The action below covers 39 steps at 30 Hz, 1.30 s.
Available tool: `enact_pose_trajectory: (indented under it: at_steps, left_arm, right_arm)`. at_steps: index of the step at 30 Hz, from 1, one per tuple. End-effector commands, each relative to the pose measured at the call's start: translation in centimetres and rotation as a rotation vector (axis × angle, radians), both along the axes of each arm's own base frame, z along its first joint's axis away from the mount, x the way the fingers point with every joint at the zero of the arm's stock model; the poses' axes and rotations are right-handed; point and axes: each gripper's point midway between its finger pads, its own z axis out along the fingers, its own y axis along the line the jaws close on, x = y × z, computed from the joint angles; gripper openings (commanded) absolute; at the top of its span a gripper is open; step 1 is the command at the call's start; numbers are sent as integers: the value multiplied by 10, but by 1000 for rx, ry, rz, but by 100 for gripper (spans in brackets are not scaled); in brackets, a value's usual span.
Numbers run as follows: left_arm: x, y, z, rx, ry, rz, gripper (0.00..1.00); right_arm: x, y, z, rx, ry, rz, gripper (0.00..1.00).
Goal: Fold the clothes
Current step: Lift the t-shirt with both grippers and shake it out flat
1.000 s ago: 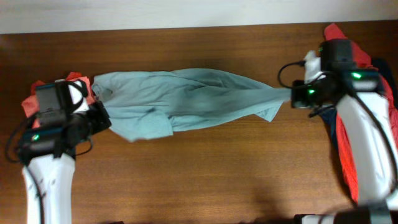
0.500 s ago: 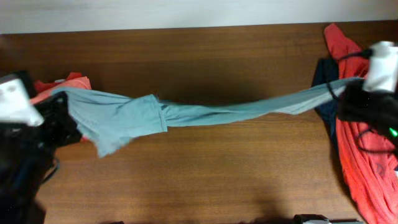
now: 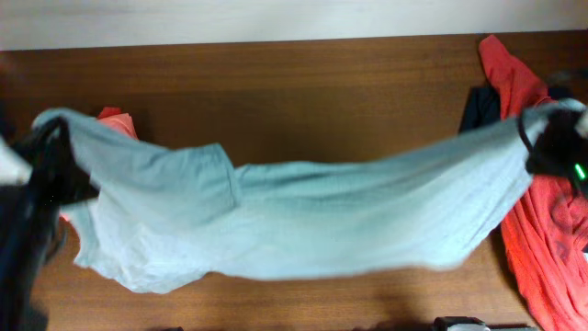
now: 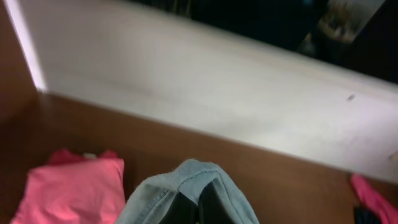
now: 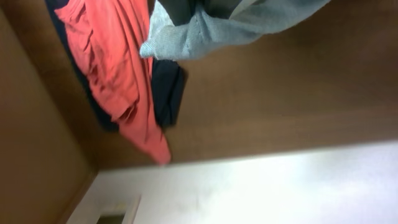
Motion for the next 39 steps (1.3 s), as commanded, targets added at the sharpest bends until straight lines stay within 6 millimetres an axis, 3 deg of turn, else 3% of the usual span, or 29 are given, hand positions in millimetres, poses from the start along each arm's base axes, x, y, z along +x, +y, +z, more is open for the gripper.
enact_pose_trajectory:
  at_steps: [1,7,9,12,15,18,21,23,25,28,31,39]
  left_arm:
    - [65,6,-49,-34,169,-37,0]
    - [172,10,-106,-83,246,-124,0]
    - [206,3,-109,-100,185,-195,0]
    - [240,-2,-91,-106,72,-256,0]
    - [246,-2,-52,-74,-26,-270,0]
    - [234,-5,-11,-36,-103,-281,0]
    - [215,-9,7,16,-97,-298,0]
    - [204,-11,2,24,-45,-306,0]
    - [195,-12,-17,0,44,-309,1]
    - [176,-17,-66,-23,251,-330,0]
    - [150,-25,-134,-35,529,-390,0]
    - [101,-32,-275,-101,1033,-444,0]
  right_arm:
    - [52,-6,-52,-11,192,-16,4]
    - [140,-12,-130,-10,361,-12,4]
    - [164,-17,-140,4,337,-33,4]
    - [183,-27,-126,24,255,-60,4]
    - [184,-42,-89,17,147,-92,4]
    - [171,-58,-62,12,98,-126,4]
    - [157,-69,-61,17,124,-157,4]
    - [150,-73,-68,23,162,-169,4]
    - [145,-73,-82,29,220,-170,4]
    - [129,-69,-108,42,343,-167,4]
    - [112,-65,-144,61,499,-165,4]
    - [66,-51,-248,132,891,-144,4]
